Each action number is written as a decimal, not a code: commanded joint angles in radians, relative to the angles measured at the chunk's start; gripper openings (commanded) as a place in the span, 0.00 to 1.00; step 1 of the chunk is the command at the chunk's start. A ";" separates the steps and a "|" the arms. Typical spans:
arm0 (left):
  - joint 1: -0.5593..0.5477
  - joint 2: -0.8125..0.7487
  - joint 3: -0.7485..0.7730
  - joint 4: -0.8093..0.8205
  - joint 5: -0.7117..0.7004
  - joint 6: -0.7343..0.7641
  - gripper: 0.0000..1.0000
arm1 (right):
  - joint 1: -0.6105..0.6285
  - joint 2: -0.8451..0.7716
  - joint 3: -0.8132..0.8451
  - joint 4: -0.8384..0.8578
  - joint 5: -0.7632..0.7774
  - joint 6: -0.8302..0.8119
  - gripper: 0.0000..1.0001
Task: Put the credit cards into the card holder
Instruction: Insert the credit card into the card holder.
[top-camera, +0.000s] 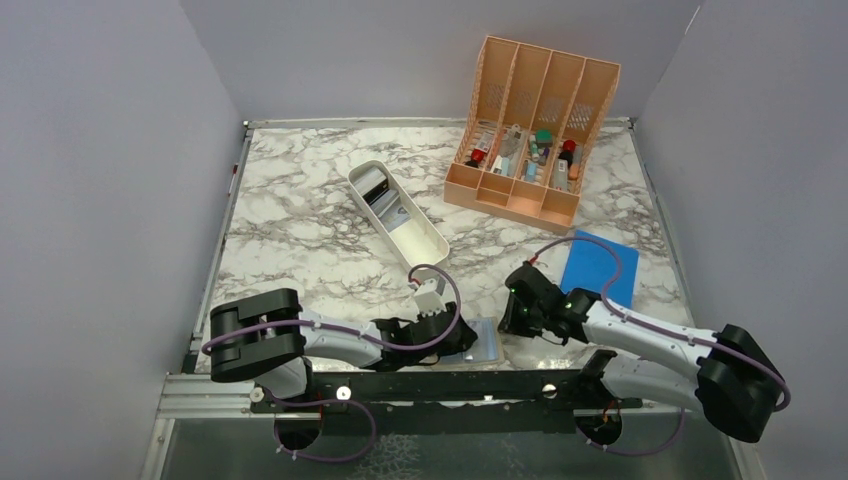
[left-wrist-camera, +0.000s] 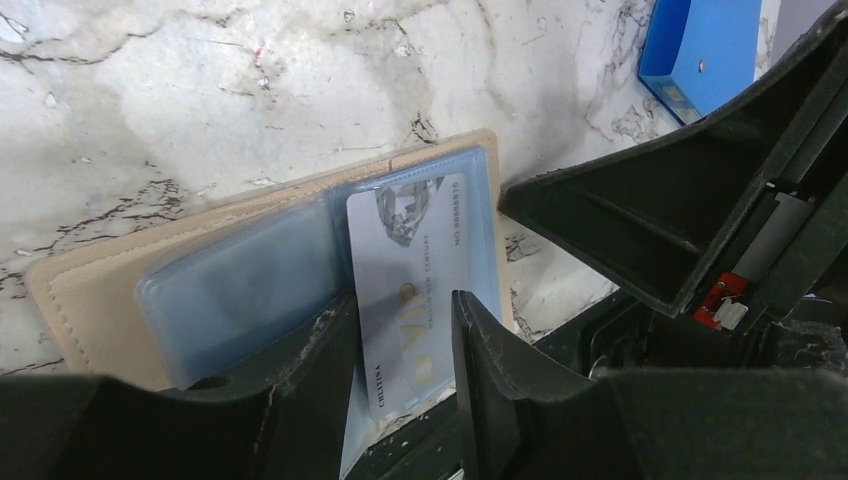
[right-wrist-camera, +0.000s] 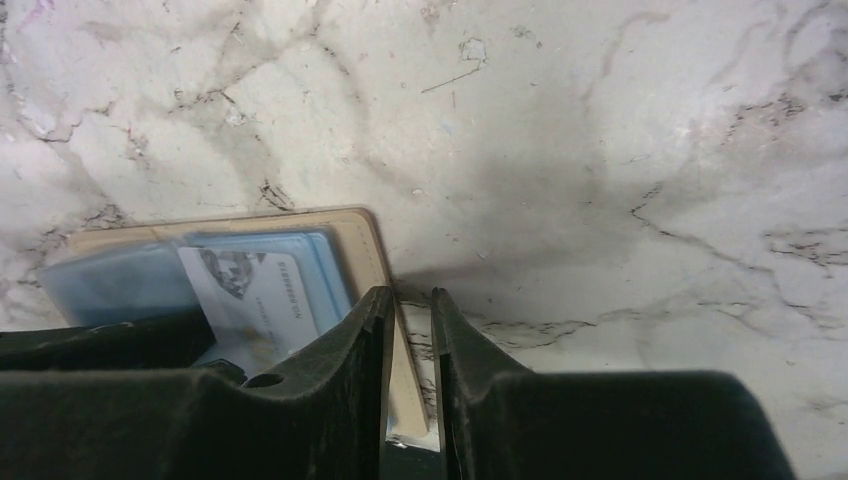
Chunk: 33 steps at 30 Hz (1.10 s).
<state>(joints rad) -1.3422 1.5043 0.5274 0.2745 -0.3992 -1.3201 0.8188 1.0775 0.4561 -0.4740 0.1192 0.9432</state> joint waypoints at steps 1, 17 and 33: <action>-0.006 0.023 0.037 0.035 0.048 -0.007 0.43 | 0.005 -0.040 -0.079 0.031 -0.063 0.048 0.25; -0.005 0.065 0.068 0.071 0.058 -0.028 0.43 | 0.005 0.001 -0.097 0.093 -0.068 0.095 0.23; 0.029 -0.124 0.024 -0.154 -0.002 0.110 0.45 | 0.005 -0.060 0.052 -0.076 0.001 -0.063 0.34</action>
<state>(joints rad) -1.3159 1.4506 0.5262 0.2596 -0.3599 -1.3067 0.8181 1.0607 0.4664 -0.4744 0.1089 0.9489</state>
